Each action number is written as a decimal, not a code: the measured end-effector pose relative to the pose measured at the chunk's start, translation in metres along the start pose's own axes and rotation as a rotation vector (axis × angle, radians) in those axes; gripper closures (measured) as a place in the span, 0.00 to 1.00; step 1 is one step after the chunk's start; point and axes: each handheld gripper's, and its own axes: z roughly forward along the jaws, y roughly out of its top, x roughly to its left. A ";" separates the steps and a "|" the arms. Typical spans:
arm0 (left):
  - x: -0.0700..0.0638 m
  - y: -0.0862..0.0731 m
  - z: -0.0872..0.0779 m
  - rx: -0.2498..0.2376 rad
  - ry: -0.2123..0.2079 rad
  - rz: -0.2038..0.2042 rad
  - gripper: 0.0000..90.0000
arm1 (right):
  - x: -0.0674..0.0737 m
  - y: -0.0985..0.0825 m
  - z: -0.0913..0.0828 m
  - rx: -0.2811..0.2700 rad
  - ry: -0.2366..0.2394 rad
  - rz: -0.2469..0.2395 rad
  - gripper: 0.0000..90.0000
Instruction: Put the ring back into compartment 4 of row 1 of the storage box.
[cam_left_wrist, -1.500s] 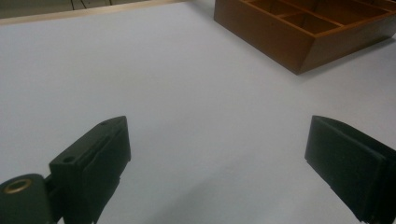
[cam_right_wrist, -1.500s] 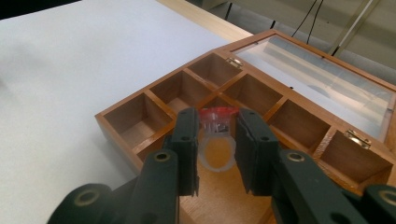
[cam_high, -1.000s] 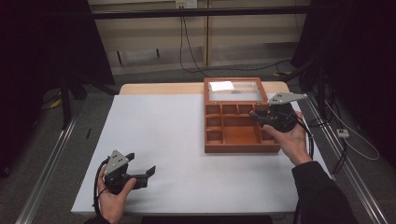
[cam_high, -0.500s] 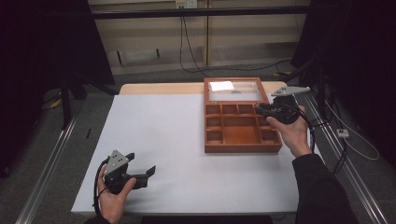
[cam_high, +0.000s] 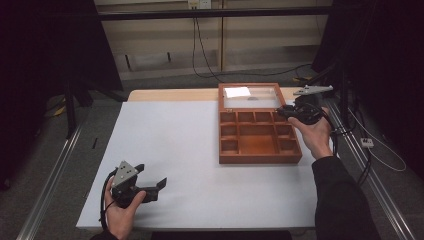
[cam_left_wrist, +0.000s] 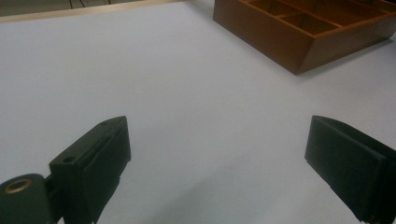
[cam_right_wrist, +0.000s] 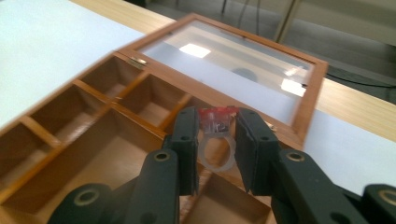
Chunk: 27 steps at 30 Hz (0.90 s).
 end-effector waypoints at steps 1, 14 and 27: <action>0.000 0.000 0.000 0.000 0.000 -0.002 0.08 | 0.000 0.000 0.000 0.000 0.000 0.000 0.78; 0.000 0.000 0.001 -0.002 -0.003 -0.006 0.08 | -0.019 0.004 0.013 0.012 -0.049 0.040 0.78; 0.000 0.000 -0.001 -0.006 -0.002 -0.007 0.08 | -0.021 -0.001 0.030 0.030 -0.049 0.049 0.78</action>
